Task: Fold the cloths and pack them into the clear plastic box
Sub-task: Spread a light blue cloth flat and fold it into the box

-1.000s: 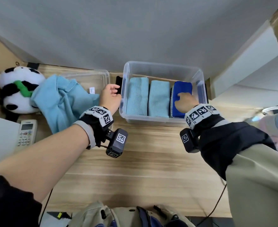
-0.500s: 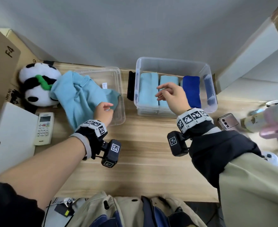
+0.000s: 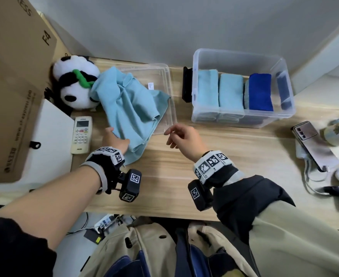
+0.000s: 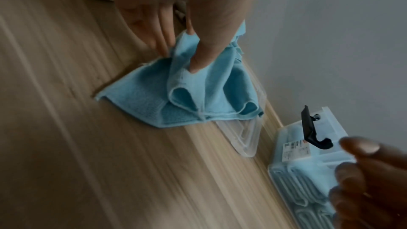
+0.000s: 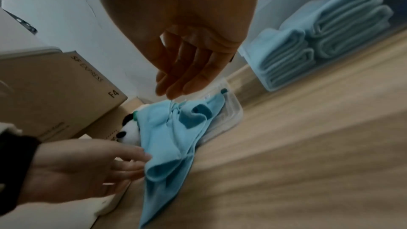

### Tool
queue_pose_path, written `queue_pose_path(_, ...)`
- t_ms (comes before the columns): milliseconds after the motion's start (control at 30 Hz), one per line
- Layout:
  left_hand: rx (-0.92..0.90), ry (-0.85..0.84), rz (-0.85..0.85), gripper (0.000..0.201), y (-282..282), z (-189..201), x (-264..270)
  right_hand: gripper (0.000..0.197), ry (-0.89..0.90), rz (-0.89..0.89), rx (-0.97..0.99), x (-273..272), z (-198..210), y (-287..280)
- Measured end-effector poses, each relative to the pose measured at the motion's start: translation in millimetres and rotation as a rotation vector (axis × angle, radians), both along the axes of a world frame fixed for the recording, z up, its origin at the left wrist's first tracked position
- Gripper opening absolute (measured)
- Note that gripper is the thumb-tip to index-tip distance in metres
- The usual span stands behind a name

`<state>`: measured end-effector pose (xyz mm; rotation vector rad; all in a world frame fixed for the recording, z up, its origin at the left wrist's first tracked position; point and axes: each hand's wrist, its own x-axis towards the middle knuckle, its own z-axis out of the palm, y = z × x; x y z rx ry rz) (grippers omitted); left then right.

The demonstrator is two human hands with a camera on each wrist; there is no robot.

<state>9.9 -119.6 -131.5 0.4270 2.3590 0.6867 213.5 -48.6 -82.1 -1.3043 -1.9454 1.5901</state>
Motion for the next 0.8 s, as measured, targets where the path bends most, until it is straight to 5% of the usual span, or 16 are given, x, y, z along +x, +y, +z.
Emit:
queue_pose_path(133, 0.092, -0.1, 0.001, 0.058, 0, -7, -7, 0.025, -0.089, 0.095, -0.009, -1, -11, -24)
queue_pose_path(233, 0.256, -0.176, -0.01, 0.041, 12, 25, 4, 0.017, -0.157, 0.083, 0.054, -2, -12, -29)
queue_pose_path(400, 0.507, -0.397, -0.324, 0.032, 27, 86, 40, 0.051, -0.155, 0.005, 0.104, -11, -1, -19)
queue_pose_path(467, 0.555, -0.477, -0.444, 0.032, 31, 107, 54, 0.05, -0.095, -0.067, 0.184, -12, 10, -16)
queue_pose_path(567, 0.552, -0.496, -0.566, 0.037, 42, 131, 69, 0.032, 0.035, -0.216, 0.265, -1, 32, -6)
queue_pose_path(700, 0.53, -0.254, -0.757, 0.064, 49, 139, 77, 0.011, 0.021, -0.258, 0.256, 27, 57, 6)
queue_pose_path(800, 0.504, -0.298, -0.92, 0.069, 54, 144, 85, 0.017, 0.088, -0.212, 0.246, 47, 77, 9)
